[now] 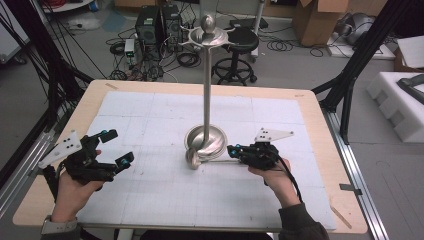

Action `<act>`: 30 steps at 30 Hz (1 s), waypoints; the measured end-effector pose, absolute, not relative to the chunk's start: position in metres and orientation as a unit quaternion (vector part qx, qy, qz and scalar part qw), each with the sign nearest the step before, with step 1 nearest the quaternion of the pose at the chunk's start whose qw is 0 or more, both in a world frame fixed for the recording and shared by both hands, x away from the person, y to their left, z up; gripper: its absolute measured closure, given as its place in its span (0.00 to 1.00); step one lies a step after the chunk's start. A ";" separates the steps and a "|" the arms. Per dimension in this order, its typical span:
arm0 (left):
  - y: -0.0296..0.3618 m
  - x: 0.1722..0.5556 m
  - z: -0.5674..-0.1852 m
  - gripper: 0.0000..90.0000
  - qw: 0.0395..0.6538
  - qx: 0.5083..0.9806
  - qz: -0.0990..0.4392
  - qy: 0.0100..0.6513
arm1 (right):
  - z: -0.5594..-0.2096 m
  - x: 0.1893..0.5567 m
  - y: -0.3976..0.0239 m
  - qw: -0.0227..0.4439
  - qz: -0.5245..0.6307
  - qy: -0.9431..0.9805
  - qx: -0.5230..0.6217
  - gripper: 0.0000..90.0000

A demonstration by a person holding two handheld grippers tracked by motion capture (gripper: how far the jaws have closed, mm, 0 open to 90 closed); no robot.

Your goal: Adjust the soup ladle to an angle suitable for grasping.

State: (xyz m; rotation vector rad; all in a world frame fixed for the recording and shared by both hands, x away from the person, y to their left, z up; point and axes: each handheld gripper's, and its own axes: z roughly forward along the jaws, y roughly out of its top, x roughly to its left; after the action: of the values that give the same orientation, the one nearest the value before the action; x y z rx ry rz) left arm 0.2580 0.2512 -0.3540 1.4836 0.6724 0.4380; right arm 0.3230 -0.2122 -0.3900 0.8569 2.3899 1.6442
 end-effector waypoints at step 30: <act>0.249 0.259 -0.355 0.02 0.663 0.666 0.184 0.290 | -0.437 0.363 -0.141 0.025 0.440 0.849 0.293 0.99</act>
State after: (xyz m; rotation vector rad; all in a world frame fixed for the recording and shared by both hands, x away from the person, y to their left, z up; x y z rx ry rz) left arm 0.2592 0.2486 -0.3553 1.5050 0.6546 0.4152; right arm 0.3633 -0.1408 -0.4375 0.9056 2.6235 1.3598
